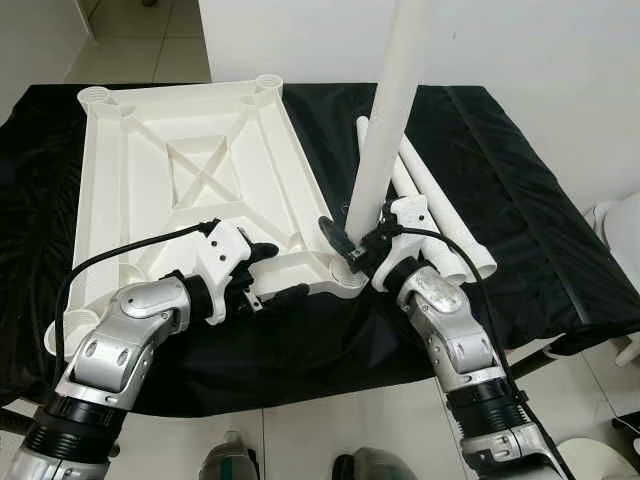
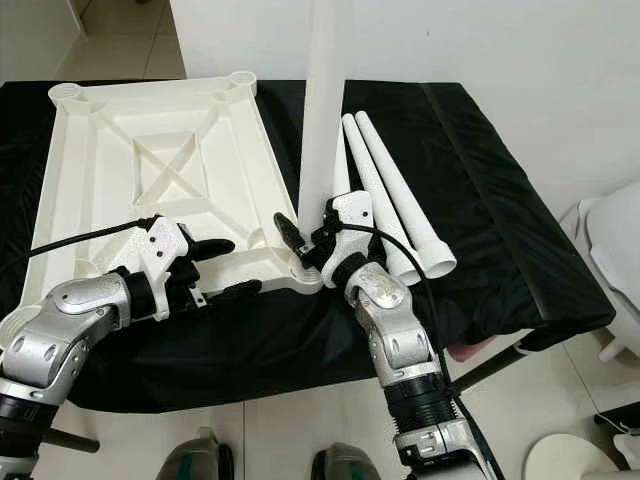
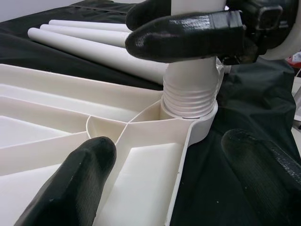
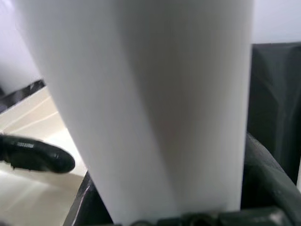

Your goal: Building children table

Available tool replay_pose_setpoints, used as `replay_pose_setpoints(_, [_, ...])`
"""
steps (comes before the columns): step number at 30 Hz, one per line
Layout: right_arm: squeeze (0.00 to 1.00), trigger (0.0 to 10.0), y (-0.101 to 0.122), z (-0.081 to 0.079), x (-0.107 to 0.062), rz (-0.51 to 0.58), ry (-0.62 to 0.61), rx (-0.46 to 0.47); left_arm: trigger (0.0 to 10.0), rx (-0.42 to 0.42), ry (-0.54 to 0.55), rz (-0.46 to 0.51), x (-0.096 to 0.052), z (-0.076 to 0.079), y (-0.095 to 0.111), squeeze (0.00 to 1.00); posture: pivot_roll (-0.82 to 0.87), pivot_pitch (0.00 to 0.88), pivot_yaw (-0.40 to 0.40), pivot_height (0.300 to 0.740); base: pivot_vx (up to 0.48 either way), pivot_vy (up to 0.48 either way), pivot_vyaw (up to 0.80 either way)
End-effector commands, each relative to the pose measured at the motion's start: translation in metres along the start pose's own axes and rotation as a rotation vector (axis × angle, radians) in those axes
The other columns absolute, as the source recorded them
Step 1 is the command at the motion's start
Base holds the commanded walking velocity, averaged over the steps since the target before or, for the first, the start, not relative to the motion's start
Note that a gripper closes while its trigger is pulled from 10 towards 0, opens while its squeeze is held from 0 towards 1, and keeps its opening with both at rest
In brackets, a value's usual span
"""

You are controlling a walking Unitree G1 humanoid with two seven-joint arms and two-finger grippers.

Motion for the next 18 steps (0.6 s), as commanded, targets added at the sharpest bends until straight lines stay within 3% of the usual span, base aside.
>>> replay_pose_setpoints(1, [0.0, 10.0, -0.021, -0.008, -0.008, -0.078, 0.038, -0.052, 10.0, 0.004, 0.049, -0.001, -0.001, -0.005, 0.0, 0.0, -0.01, 0.001, -0.032, 0.74, 0.0, 0.0, 0.0])
replay_pose_setpoints(10, [0.0, 10.0, -0.02, -0.016, -0.011, -0.062, 0.09, -0.097, 10.0, 0.004, 0.046, -0.003, -0.001, -0.004, 0.001, 0.0, -0.01, 0.003, -0.03, 0.74, 0.0, 0.0, 0.0])
replay_pose_setpoints(13, [0.0, 10.0, -0.018, -0.022, -0.014, -0.05, 0.124, -0.151, 10.0, 0.003, 0.045, -0.005, -0.002, -0.003, 0.0, 0.0, -0.01, 0.005, -0.03, 0.74, 0.0, 0.0, 0.0])
replay_pose_setpoints(18, [0.0, 10.0, -0.029, -0.012, -0.019, -0.061, 0.024, -0.003, 10.0, 0.003, 0.046, -0.006, -0.003, -0.003, 0.0, 0.0, -0.01, 0.015, -0.028, 0.74, 0.0, 0.0, 0.0])
Point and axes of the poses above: a point about 5 cm out from each wrist's last joint towards the gripper, its own x axis pointing out of the wrist towards the gripper, its own y axis along the axis of the wrist's last joint, z = x × y, the point moved 6 cm from there along x, pointing out of the wrist towards the gripper, and after that the axes turned 13 degrees about -x, right-handed, at the moved point
